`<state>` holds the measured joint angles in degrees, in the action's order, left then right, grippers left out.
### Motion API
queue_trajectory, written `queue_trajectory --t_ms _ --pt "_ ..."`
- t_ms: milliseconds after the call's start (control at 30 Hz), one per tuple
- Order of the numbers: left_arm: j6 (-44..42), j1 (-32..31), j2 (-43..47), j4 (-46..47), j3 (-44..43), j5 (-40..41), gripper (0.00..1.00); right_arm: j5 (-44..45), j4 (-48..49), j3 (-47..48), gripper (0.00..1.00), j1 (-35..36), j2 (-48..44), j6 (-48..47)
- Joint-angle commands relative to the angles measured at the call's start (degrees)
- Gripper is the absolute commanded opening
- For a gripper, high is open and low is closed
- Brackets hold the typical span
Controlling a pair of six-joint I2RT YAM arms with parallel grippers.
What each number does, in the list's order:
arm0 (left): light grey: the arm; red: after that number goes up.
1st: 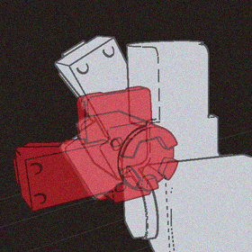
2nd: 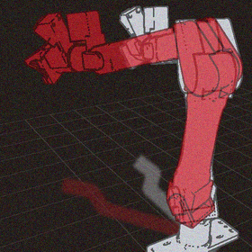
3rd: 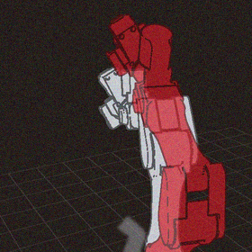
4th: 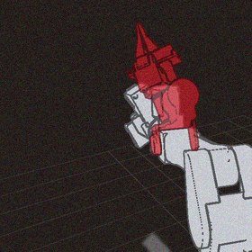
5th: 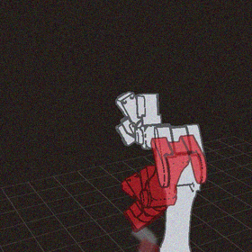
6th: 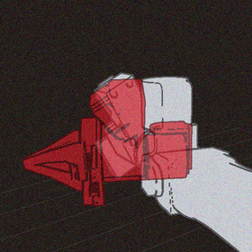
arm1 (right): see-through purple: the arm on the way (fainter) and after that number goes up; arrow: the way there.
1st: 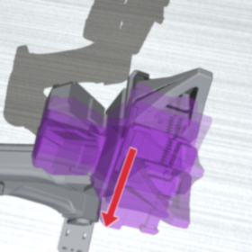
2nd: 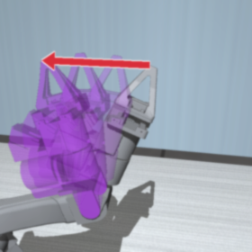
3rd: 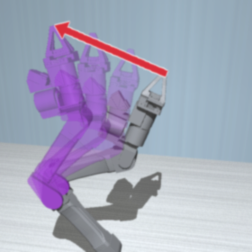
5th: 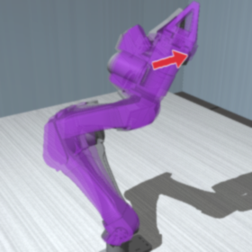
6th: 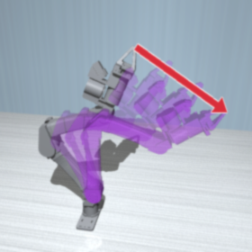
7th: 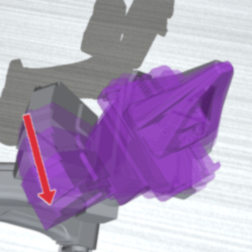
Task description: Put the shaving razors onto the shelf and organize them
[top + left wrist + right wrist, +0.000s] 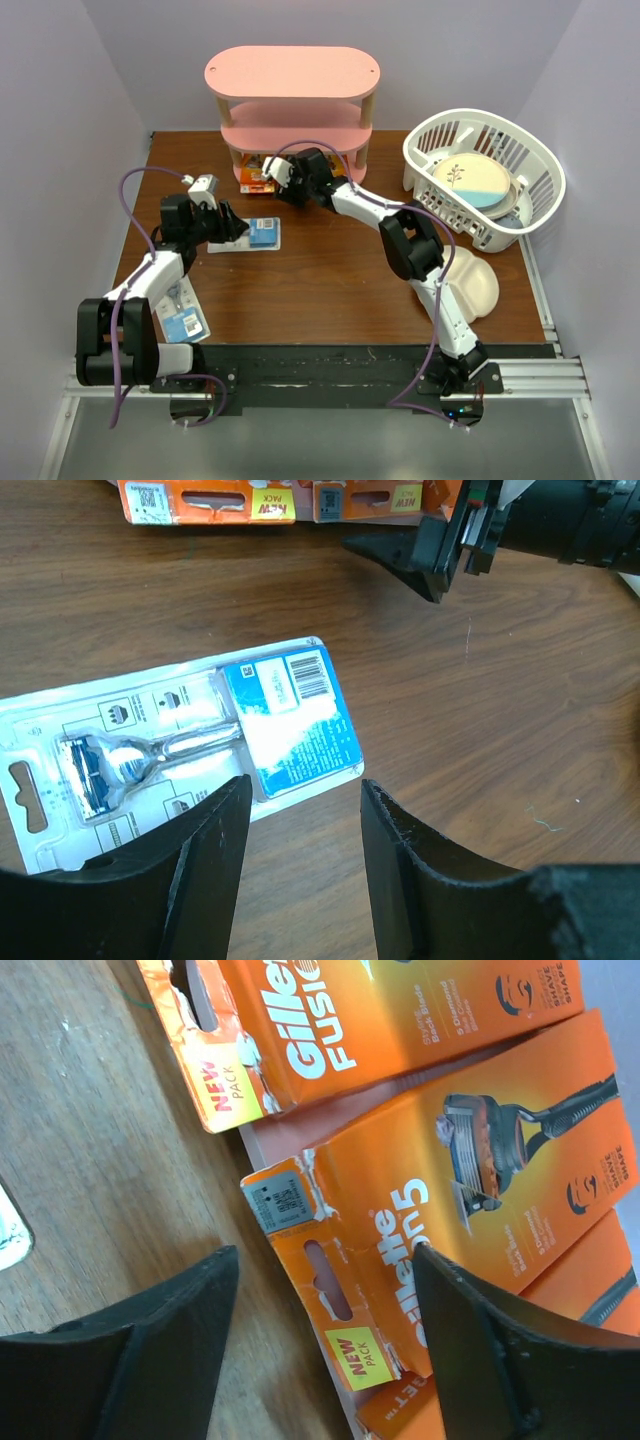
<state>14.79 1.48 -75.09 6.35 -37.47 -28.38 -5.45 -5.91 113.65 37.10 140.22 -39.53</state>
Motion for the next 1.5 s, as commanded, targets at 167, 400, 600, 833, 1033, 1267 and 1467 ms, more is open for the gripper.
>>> queue_trajectory --t_ms 167,400,600,833,1033,1267,1467 --pt "1.65 0.37 2.66 3.32 2.84 -1.41 0.52 2.47 -7.98 -3.78 0.59 -0.28 -3.38 4.37" --pt "1.74 0.46 4.07 2.70 3.99 -1.59 0.52 3.61 -7.18 -2.99 0.54 1.04 -2.85 6.39" --pt "1.74 0.37 5.13 1.92 4.51 -1.77 0.52 5.37 -6.39 -2.20 0.49 3.41 -1.62 8.32" --pt "1.12 0.46 6.62 0.42 4.95 -1.85 0.52 7.12 -5.95 -1.50 0.46 5.17 -0.83 10.52" --pt "1.12 0.37 7.41 0.33 5.83 -1.94 0.52 9.14 -5.69 -1.06 0.47 5.61 -0.22 9.91" --pt "0.95 0.46 7.41 -0.28 5.66 -2.20 0.52 11.78 -4.72 -0.35 0.47 5.70 0.66 8.42" --pt "0.95 0.37 7.33 -0.28 5.57 -2.12 0.52 13.54 -4.46 -1.84 0.46 5.61 0.67 7.98"
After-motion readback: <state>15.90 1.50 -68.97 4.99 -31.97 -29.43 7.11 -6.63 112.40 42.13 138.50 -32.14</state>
